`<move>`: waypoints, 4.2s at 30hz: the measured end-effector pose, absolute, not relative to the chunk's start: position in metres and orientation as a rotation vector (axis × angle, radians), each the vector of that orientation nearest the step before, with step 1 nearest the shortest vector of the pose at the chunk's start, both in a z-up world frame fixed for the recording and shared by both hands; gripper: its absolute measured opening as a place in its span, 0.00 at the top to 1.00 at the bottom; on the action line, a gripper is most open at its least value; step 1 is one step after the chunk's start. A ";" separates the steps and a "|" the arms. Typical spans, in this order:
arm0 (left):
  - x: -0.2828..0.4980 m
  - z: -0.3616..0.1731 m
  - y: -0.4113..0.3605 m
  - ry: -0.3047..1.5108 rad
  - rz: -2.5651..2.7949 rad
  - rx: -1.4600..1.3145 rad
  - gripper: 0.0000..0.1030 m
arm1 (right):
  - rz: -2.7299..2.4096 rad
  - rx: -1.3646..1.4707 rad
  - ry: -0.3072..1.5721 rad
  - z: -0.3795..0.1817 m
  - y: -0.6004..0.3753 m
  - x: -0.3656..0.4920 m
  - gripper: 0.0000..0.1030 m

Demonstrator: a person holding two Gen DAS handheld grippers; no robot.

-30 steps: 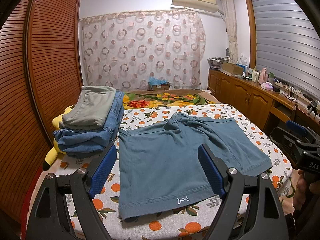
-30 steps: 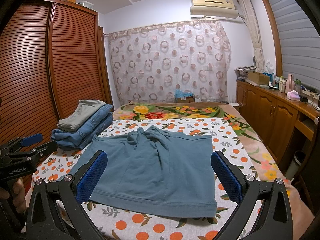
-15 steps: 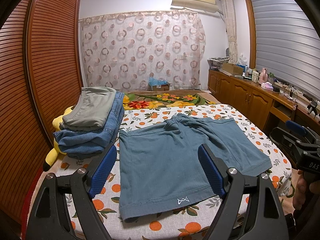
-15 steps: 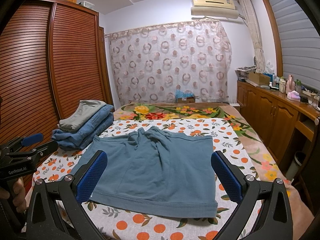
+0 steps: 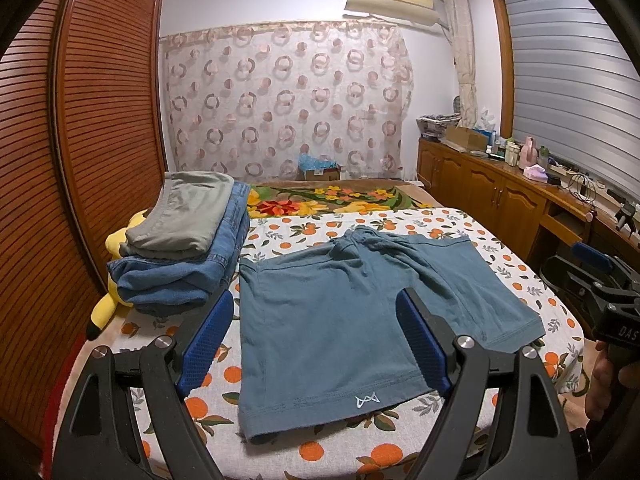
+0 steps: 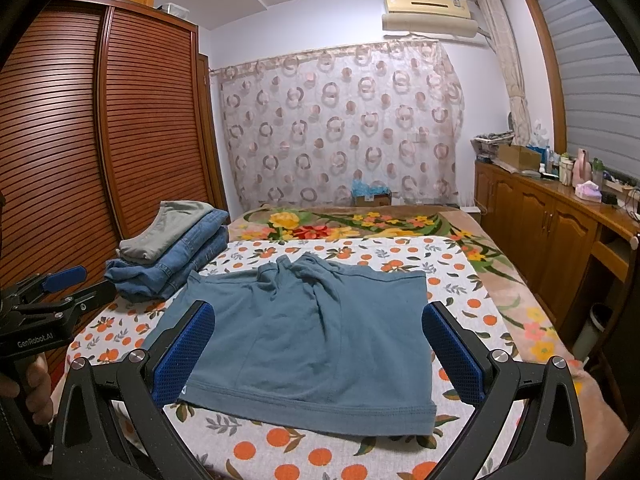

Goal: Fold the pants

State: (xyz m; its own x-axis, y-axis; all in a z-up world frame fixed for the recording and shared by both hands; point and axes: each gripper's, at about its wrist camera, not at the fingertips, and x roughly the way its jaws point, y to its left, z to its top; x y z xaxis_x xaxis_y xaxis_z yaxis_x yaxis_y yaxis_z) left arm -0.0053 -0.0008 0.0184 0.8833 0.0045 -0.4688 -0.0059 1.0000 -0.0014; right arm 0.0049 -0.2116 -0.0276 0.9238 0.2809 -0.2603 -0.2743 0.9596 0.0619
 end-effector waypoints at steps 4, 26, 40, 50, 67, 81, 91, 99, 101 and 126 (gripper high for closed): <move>0.003 0.008 0.004 0.507 0.010 0.001 0.18 | 0.286 0.028 0.287 -0.031 -0.210 0.009 0.00; 0.026 -0.047 0.039 0.654 -0.010 -0.006 0.18 | 0.286 -0.011 0.374 -0.042 -0.211 0.016 0.00; 0.022 -0.082 0.077 0.736 -0.022 -0.041 0.21 | 0.328 -0.045 0.433 -0.050 -0.203 0.026 0.00; 0.018 -0.103 0.079 0.802 -0.073 -0.056 0.39 | 0.337 -0.049 0.452 -0.054 -0.202 0.030 0.00; 0.007 -0.107 0.075 0.800 -0.149 -0.087 0.70 | 0.404 -0.094 0.525 -0.067 -0.186 0.048 0.07; 0.024 -0.065 0.050 0.732 -0.285 -0.071 0.90 | 0.403 -0.109 0.538 -0.070 -0.189 0.050 0.27; 0.049 -0.042 0.012 0.706 -0.381 -0.021 0.91 | 0.375 -0.102 0.537 -0.068 -0.200 0.048 0.37; 0.070 -0.019 -0.037 0.674 -0.485 0.043 0.91 | 0.348 -0.104 0.529 -0.065 -0.212 0.040 0.43; 0.074 -0.015 -0.049 0.670 -0.505 0.058 0.91 | 0.343 -0.103 0.528 -0.064 -0.214 0.039 0.45; 0.080 -0.016 -0.066 0.642 -0.427 0.096 0.53 | 0.321 -0.065 0.517 -0.055 -0.226 0.033 0.49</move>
State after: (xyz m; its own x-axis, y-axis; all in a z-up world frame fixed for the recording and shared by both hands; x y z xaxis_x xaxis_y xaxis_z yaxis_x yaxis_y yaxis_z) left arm 0.0798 -0.0656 -0.0158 0.7170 -0.3563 -0.5991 0.4149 0.9088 -0.0440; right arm 0.0327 -0.2264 -0.0546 0.8203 0.2853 -0.4957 -0.3180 0.9479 0.0193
